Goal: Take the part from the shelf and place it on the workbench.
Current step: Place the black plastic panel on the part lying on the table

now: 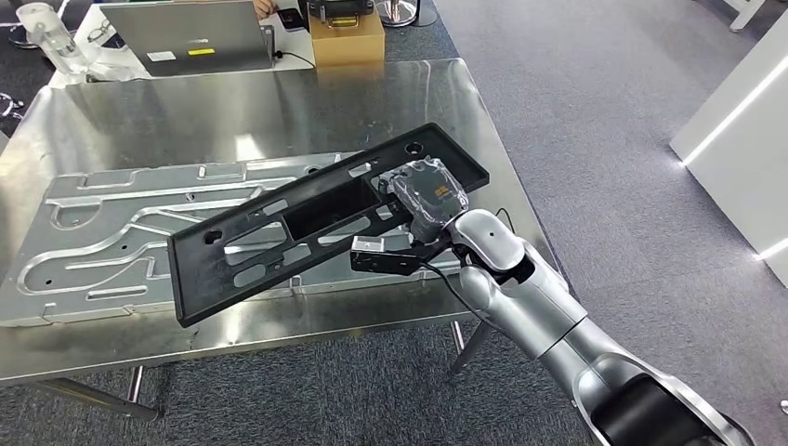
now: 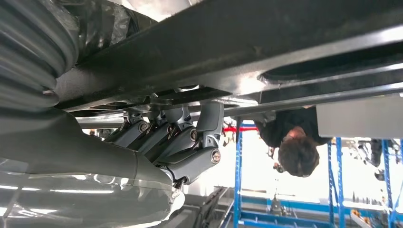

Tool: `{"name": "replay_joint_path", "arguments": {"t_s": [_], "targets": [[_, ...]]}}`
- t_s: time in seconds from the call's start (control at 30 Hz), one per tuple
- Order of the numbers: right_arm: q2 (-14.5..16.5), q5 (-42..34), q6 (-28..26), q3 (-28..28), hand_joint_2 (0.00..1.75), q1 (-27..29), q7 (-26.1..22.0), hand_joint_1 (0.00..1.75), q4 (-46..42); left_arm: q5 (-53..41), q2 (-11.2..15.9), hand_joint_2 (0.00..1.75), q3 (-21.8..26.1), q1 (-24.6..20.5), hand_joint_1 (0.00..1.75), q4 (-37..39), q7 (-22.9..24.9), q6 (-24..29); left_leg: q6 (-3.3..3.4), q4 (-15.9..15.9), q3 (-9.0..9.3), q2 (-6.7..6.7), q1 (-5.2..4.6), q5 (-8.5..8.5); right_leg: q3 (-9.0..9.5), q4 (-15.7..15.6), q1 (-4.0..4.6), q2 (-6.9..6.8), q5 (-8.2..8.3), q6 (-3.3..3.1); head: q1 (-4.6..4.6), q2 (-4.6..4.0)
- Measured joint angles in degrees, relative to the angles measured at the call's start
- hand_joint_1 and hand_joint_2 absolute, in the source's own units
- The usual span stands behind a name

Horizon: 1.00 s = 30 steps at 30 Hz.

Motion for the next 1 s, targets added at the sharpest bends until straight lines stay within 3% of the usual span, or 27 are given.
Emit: {"name": "replay_joint_path", "arguments": {"t_s": [0.03, 0.1, 0.13, 0.2, 0.23, 0.3, 0.37, 0.47, 0.5, 0.53, 0.57, 0.63, 0.67, 0.73, 0.8, 1.0], "targets": [[-0.01, 0.0, 0.0, 0.04, 1.75, 0.12, 0.0, 1.69, 0.09, 0.0, 0.0, 1.75, 0.02, 0.05, 0.0, 0.0, -0.01, 0.01, 0.12, -0.01, 0.49, -0.05, -0.34, -0.35, 0.1, -1.78, 0.37, 0.01, 2.12, -0.65, -0.01, 0.0], [-0.02, -0.01, -0.02, 0.07, 1.75, 0.15, 0.0, 1.69, 0.18, 0.0, -0.09, 1.75, 0.03, 0.13, 0.0, 0.01, -0.01, 0.02, 0.23, -0.08, 1.53, -0.11, -0.84, -1.08, 2.74, -9.53, 1.41, -0.01, 7.27, -2.63, -0.04, 0.0], [-0.02, -0.02, -0.02, 0.07, 1.75, 0.11, 0.0, 1.69, 0.2, 0.0, -0.21, 1.75, 0.04, 0.13, 0.0, 0.03, -0.02, 0.02, 0.15, -0.14, 1.87, -0.1, -1.01, -1.4, 4.12, -12.93, 1.86, -0.08, 8.81, -3.58, -0.1, 0.0], [-0.03, -0.04, -0.02, 0.09, 1.75, 0.04, 0.0, 1.69, 0.22, 0.01, -0.4, 1.75, 0.08, 0.06, 0.0, 0.08, -0.03, 0.03, -0.27, -0.38, 2.19, -0.01, -0.88, -1.85, 5.51, -16.01, 2.52, -0.14, 9.3, -4.77, -0.14, 0.0], [-0.04, -0.05, -0.01, 0.1, 1.75, 0.02, 0.0, 1.69, 0.22, 0.01, -0.42, 1.75, 0.11, -0.03, 0.0, 0.09, -0.03, 0.04, -0.56, -0.62, 2.36, 0.07, -0.83, -2.0, 5.75, -16.43, 2.66, -0.11, 9.18, -4.91, -0.14, 0.0], [-0.07, -0.11, 0.03, 0.1, 1.75, 0.01, 0.03, 1.69, 0.19, 0.02, -0.32, 1.75, 0.2, -0.2, 0.0, 0.06, -0.04, 0.04, -1.02, -1.12, 3.13, 0.21, -0.94, -2.44, 7.05, -17.88, 2.29, -0.05, 9.11, -4.78, -0.11, -0.01], [-0.07, -0.25, 0.09, 0.09, 1.75, -0.09, 0.11, 1.69, 0.23, 0.01, -0.18, 1.75, 0.35, -0.2, 0.0, 0.03, -0.04, 0.07, -1.58, 1.3, 2.44, 0.24, -0.94, -3.84, 8.95, -19.75, 1.59, -0.1, 9.2, -4.39, -0.18, -0.01], [-0.06, -0.52, 0.13, 0.11, 1.75, -0.05, 0.18, 1.69, 0.58, -0.02, -0.06, 1.75, 0.67, -0.06, 0.0, 0.02, -0.02, 0.19, -2.88, 11.8, -3.96, 0.22, -0.13, -7.11, 10.55, -20.46, 1.15, -0.13, 8.42, -3.93, -0.22, -0.01], [-0.07, -0.58, 0.13, 0.11, 1.75, 0.13, 0.24, 1.69, 0.79, -0.04, -0.04, 1.75, 0.75, -0.03, 0.0, 0.02, -0.01, 0.21, -3.32, 13.96, -5.82, 0.23, 0.14, -6.95, 11.0, -20.38, 0.98, -0.11, 7.94, -3.7, -0.22, -0.01], [-0.08, -0.6, 0.1, 0.11, 1.75, 0.32, 0.38, 1.69, 1.04, -0.06, -0.04, 1.75, 0.81, 0.03, 0.0, 0.02, -0.01, 0.21, -3.73, 14.01, -6.71, 0.25, 0.42, -5.56, 11.47, -20.23, 0.78, -0.08, 7.4, -3.42, -0.22, -0.01], [-0.1, -0.62, 0.04, 0.09, 1.75, 0.45, 0.55, 1.69, 1.31, -0.11, -0.04, 1.75, 0.85, 0.12, 0.0, 0.02, -0.01, 0.21, -4.1, 11.8, -6.48, 0.27, 0.72, -3.09, 11.99, -19.97, 0.54, -0.01, 6.79, -3.09, -0.22, 0.0], [-0.16, -0.77, -0.15, -0.11, 1.75, 0.52, 1.03, 1.69, 2.03, -0.2, -0.08, 1.75, 0.89, 0.33, 0.0, 0.03, -0.02, 0.26, -4.7, 4.5, -4.14, 0.3, 1.18, 2.01, 12.81, -19.23, 0.21, 0.14, 5.41, -2.26, -0.23, 0.0], [-0.22, -0.95, -0.29, -0.32, 1.75, 0.46, 1.22, 1.69, 2.59, -0.25, -0.09, 1.75, 0.91, 0.37, 0.0, 0.05, -0.03, 0.31, -4.64, 1.64, -3.02, 0.26, 1.22, 3.17, 12.96, -18.7, 0.17, 0.23, 4.83, -1.82, -0.21, 0.0], [-0.34, -1.45, -0.71, -0.92, 1.75, 0.32, 1.46, 1.69, 3.87, -0.31, -0.09, 1.75, 0.99, 0.26, 0.0, 0.08, -0.16, 0.4, -3.86, 0.05, -2.18, 0.12, 1.04, 2.93, 12.89, -18.07, 0.34, 0.34, 4.17, -1.23, -0.2, 0.0], [-0.43, -1.99, -1.12, -1.76, 1.75, 0.26, 1.49, 1.69, 5.34, -0.33, -0.04, 1.75, 1.14, 0.13, 0.0, 0.09, -0.44, 0.43, -3.12, -0.07, -2.18, 0.04, 0.96, 2.77, 12.87, -17.93, 0.41, 0.39, 4.04, -1.4, -0.19, 0.0], [-0.44, -3.41, -1.65, -4.15, 1.75, -0.05, 0.85, 1.69, 10.8, -0.45, -0.08, 1.75, 1.61, 0.09, 0.0, 0.09, -1.56, 0.56, -2.28, -0.19, -2.08, -0.07, 0.76, 2.27, 13.45, -18.77, 0.38, 0.27, 4.03, -2.04, -0.16, 0.0]]}}
